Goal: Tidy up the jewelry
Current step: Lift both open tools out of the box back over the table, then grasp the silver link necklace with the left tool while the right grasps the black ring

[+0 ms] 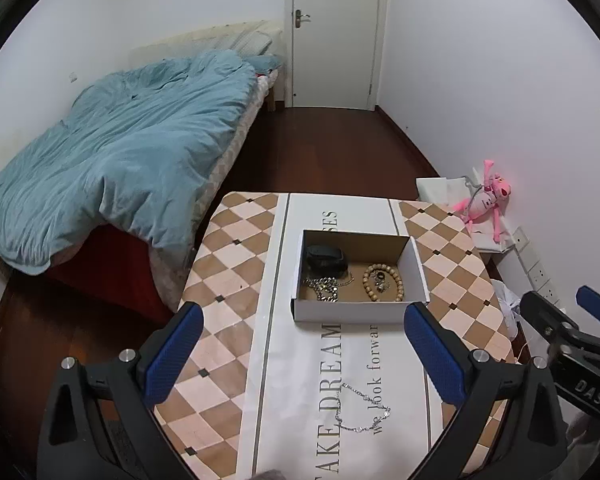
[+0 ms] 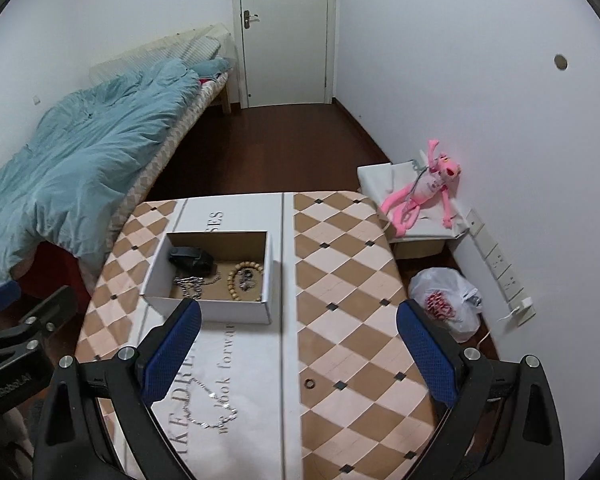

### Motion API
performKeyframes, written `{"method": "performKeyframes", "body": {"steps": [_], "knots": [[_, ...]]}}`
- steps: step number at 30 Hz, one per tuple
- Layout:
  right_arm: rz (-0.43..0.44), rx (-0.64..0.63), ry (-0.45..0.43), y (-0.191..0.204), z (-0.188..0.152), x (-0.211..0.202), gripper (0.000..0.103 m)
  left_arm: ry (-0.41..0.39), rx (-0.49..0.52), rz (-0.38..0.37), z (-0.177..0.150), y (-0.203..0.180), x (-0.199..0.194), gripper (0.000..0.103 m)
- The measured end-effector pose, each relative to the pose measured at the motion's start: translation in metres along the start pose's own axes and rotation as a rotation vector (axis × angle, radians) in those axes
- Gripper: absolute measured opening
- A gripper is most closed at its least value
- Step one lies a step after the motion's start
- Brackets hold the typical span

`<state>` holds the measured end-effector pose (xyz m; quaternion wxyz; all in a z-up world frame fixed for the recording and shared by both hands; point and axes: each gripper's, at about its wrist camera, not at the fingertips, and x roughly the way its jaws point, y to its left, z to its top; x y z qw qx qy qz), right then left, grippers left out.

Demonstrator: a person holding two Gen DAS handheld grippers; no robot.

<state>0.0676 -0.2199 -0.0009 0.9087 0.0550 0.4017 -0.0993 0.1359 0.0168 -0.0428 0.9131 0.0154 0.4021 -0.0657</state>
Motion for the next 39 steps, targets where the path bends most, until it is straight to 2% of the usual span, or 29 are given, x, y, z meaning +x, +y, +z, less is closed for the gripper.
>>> {"method": "performKeyframes", "body": {"steps": [3,6,9,10,13,15,19,25,31,34,39], "knots": [[0.015,0.014,0.035,-0.006,-0.01,0.007,0.099,0.008,-0.009,0.025,-0.009,0.001,0.004,0.103],[-0.012,0.029,0.096,-0.018,-0.031,0.029,0.099,0.026,-0.015,0.075,-0.029,0.004,0.018,0.103],[-0.025,0.043,0.164,-0.033,-0.057,0.062,0.099,0.091,-0.015,0.114,-0.055,0.008,0.044,0.103],[-0.022,0.047,0.191,-0.037,-0.067,0.075,0.096,0.121,-0.017,0.124,-0.062,0.009,0.054,0.103],[0.003,0.051,0.247,-0.047,-0.093,0.107,0.071,0.222,-0.019,0.132,-0.088,0.01,0.082,0.102],[0.037,0.071,0.282,-0.052,-0.107,0.125,0.069,0.279,-0.021,0.124,-0.103,0.008,0.098,0.102],[0.057,0.085,0.287,-0.058,-0.125,0.15,0.068,0.339,-0.013,0.107,-0.122,-0.001,0.112,0.103],[0.061,0.05,0.253,-0.052,-0.13,0.17,0.067,0.373,0.027,0.112,-0.132,-0.009,0.126,0.102],[0.0,-0.05,0.235,-0.031,-0.131,0.18,0.051,0.375,0.07,0.114,-0.138,-0.014,0.125,0.102],[0.006,-0.097,0.212,-0.024,-0.13,0.18,0.013,0.368,0.117,0.083,-0.143,-0.025,0.122,0.102],[0.035,-0.059,0.219,-0.036,-0.13,0.178,0.013,0.337,0.222,0.015,-0.149,-0.054,0.112,0.102]]}}
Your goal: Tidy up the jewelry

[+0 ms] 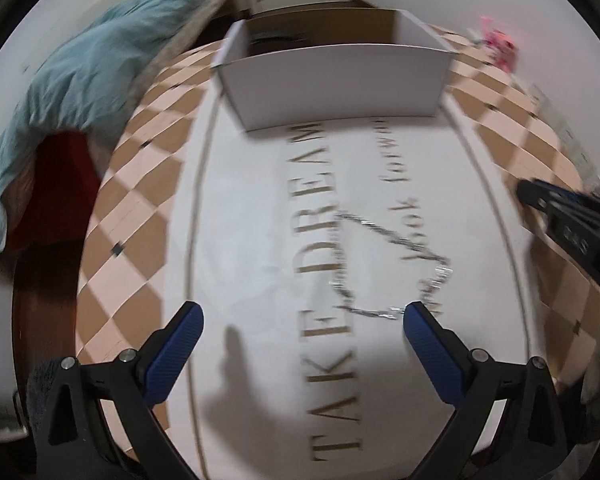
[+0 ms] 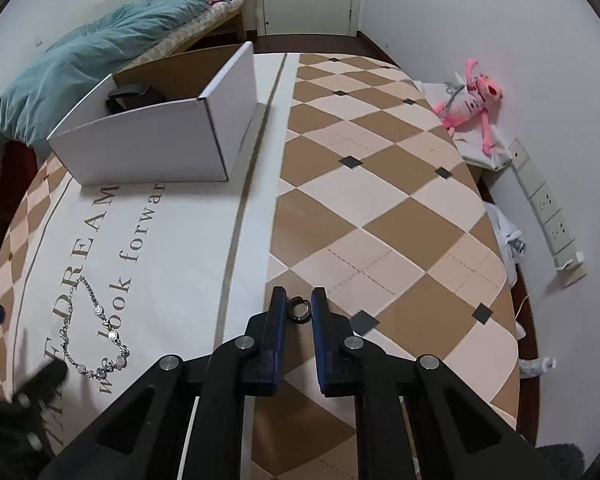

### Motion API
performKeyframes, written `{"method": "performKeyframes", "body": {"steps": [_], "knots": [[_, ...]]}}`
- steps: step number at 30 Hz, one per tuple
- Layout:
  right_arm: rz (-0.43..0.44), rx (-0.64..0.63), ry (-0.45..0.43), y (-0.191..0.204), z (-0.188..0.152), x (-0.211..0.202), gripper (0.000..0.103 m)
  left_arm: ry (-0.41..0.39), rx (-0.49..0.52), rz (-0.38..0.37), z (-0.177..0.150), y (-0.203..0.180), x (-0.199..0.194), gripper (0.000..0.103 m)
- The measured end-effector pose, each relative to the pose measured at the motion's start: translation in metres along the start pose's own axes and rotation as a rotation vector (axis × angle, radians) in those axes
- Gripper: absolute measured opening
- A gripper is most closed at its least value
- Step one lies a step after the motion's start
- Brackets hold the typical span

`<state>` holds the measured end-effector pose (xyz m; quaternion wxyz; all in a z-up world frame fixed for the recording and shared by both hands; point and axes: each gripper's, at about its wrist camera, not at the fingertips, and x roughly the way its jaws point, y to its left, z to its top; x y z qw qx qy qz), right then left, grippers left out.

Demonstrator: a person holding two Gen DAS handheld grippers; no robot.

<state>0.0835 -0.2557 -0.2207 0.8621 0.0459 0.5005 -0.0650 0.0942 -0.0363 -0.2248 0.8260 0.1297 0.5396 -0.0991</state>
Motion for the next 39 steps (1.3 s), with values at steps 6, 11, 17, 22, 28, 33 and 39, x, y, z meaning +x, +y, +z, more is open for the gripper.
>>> {"method": "performKeyframes", "body": {"steps": [6,11,17,22,28,33,39], "knots": [[0.014,0.061,-0.005,-0.022,-0.007,-0.014,0.013,-0.015,0.088,-0.068,0.002,-0.022,0.003,0.099],[0.023,0.107,-0.004,-0.035,-0.012,-0.022,0.013,-0.014,0.144,-0.149,0.004,-0.032,0.008,0.055],[0.028,0.118,-0.014,-0.033,-0.009,-0.027,0.013,-0.009,0.166,-0.221,0.015,-0.037,0.005,0.006],[0.051,0.122,-0.041,-0.031,-0.003,-0.039,0.013,-0.026,0.091,-0.287,0.026,-0.018,-0.008,0.001],[0.097,0.129,-0.085,-0.025,0.009,-0.061,0.013,-0.099,0.008,-0.321,0.044,0.014,-0.041,0.001],[0.12,0.123,-0.105,-0.02,0.019,-0.072,0.013,-0.133,-0.019,-0.347,0.058,0.03,-0.055,0.001],[0.1,0.125,-0.093,-0.02,0.017,-0.069,0.013,-0.031,-0.043,-0.322,0.053,0.021,-0.027,0.008]]}}
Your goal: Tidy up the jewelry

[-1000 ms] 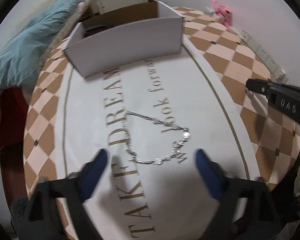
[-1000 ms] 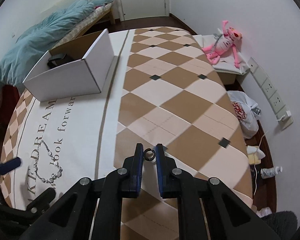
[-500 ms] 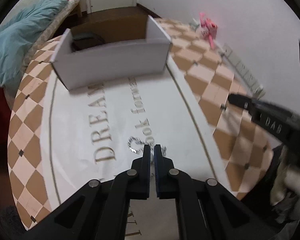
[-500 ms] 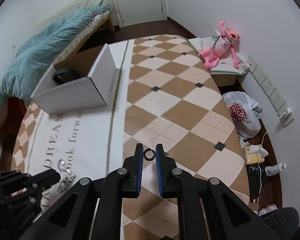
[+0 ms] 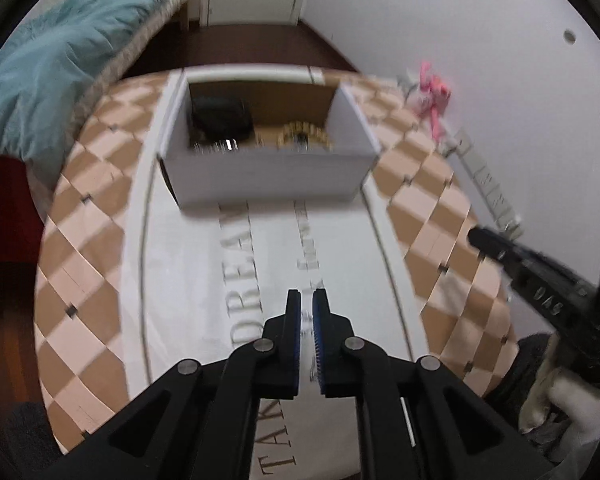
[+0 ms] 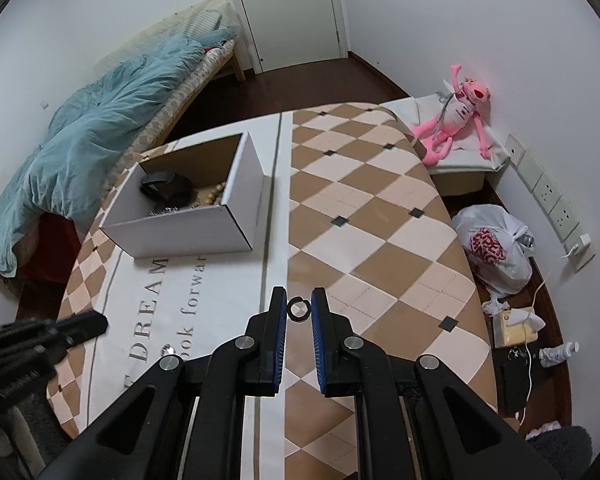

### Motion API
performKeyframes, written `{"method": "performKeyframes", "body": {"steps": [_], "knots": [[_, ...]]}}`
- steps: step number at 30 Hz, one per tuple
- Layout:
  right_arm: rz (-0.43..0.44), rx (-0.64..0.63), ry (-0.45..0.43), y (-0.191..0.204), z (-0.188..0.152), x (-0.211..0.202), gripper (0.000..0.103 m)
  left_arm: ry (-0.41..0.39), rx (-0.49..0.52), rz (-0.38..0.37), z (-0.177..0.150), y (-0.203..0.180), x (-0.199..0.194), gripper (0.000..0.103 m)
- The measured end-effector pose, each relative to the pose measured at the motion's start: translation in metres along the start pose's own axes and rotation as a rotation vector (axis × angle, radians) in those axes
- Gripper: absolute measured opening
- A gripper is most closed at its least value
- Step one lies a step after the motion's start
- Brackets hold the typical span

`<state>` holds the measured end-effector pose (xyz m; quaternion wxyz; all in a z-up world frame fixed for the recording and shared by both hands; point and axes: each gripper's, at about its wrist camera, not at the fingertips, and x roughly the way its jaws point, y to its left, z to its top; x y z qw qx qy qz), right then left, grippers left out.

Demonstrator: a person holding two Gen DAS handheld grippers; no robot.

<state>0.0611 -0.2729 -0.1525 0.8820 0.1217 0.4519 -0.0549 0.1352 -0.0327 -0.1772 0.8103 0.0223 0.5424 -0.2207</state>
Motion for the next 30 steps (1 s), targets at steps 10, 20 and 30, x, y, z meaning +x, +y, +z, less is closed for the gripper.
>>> {"method": "performKeyframes", "body": {"steps": [10,20,30], "knots": [[-0.034,0.047,0.047,-0.021,-0.025,0.009,0.013,0.099,0.137,0.118,-0.039,-0.034,0.052,0.096],[-0.031,0.05,0.043,-0.021,-0.03,0.006,0.013,0.054,0.157,0.04,-0.037,-0.044,0.049,0.002],[0.044,0.061,-0.029,-0.004,0.0,-0.022,0.013,-0.082,0.03,-0.061,-0.002,-0.011,-0.025,0.001]]}}
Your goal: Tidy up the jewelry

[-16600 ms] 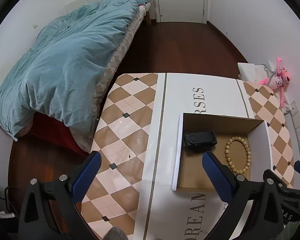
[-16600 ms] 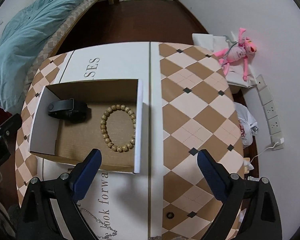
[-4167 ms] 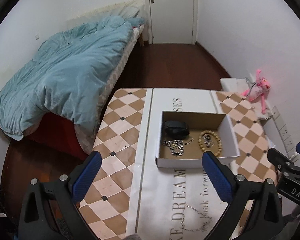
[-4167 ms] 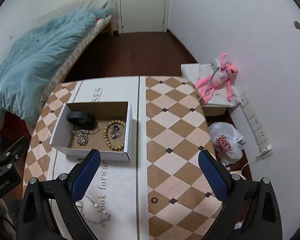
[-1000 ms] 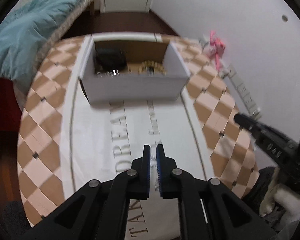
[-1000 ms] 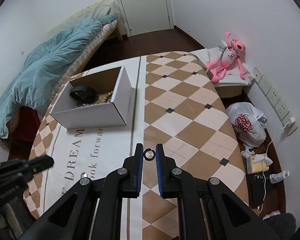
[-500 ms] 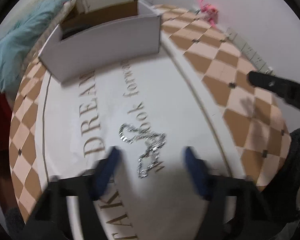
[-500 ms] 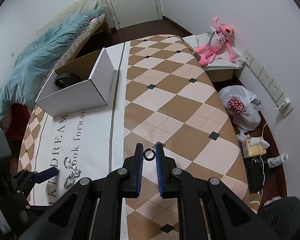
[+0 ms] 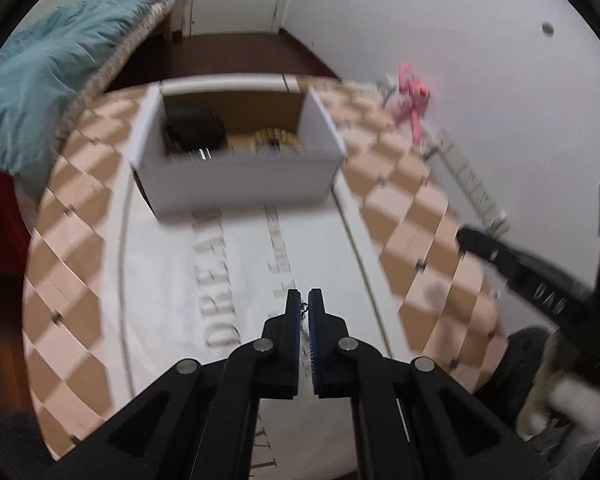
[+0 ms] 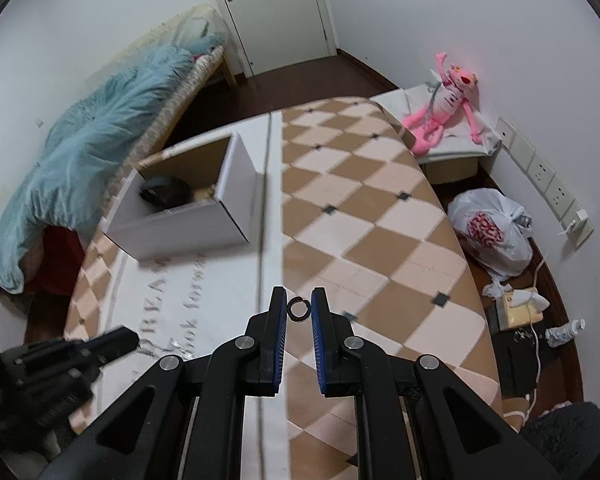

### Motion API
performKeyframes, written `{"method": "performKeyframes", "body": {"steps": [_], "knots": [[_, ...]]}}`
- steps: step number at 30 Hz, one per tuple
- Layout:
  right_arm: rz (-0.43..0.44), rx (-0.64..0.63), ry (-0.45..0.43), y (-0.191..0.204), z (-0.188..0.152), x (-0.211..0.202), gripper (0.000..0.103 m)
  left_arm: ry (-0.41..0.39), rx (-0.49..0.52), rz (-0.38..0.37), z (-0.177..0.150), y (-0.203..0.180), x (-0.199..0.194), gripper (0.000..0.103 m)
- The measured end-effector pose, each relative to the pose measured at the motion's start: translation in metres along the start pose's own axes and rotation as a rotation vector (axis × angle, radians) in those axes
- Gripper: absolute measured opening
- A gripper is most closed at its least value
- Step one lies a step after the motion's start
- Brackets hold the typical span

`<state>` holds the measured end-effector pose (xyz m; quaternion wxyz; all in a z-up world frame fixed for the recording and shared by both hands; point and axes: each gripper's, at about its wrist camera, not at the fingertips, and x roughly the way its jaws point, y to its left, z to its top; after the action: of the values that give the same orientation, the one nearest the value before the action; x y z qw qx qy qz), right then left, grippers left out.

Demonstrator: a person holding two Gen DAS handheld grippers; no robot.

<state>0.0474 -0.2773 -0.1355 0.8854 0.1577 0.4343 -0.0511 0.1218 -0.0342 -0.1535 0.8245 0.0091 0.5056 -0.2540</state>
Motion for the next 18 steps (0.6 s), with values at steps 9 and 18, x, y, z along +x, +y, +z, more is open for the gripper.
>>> {"method": "performKeyframes", "body": {"steps": [9,18], "knots": [[0.111,-0.023,-0.041,0.035,0.055,-0.013,0.013,-0.121,-0.06,-0.06,0.071,0.023,-0.046,0.001],[0.103,-0.065,-0.051,0.052,0.081,-0.004,0.013,-0.033,-0.072,-0.008,0.073,0.034,-0.025,0.007]]}}
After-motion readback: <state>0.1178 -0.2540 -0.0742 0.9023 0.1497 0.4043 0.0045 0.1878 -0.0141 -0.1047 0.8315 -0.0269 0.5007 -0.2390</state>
